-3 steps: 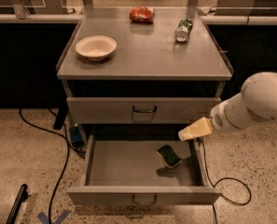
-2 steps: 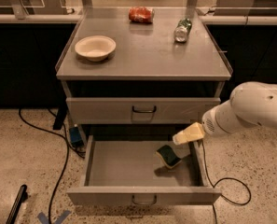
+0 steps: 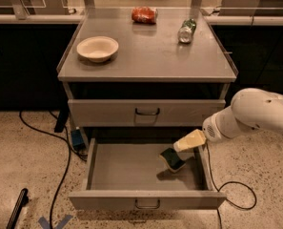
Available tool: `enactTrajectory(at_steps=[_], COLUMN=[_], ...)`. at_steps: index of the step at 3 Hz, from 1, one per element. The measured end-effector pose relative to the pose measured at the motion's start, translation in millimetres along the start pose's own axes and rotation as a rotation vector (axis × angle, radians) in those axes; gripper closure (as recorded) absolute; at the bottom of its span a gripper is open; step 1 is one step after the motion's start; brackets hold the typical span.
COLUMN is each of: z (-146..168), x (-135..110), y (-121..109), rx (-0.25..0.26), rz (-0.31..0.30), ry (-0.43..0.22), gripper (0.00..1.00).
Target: Pick sponge from middle drawer and place on counter
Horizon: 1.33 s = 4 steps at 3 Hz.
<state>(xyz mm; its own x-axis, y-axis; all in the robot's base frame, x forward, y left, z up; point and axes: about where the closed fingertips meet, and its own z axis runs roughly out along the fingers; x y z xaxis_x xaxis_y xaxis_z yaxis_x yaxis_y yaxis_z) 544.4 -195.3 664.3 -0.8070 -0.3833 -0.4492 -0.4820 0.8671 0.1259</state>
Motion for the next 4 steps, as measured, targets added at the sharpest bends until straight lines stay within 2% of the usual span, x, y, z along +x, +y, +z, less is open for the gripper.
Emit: enactTrajectory(at_steps=[1, 2, 3, 4], z=[7, 36, 67, 126], x=[9, 26, 27, 10], y=[-3, -10, -21, -22], rx=[-0.031, -0.079, -0.11, -0.135], rz=[0.053, 0.146, 0.198, 0.188], ry=[-0.017, -0.07, -0.124, -0.108], gripper=[0.0, 0.0, 0.0, 0.0])
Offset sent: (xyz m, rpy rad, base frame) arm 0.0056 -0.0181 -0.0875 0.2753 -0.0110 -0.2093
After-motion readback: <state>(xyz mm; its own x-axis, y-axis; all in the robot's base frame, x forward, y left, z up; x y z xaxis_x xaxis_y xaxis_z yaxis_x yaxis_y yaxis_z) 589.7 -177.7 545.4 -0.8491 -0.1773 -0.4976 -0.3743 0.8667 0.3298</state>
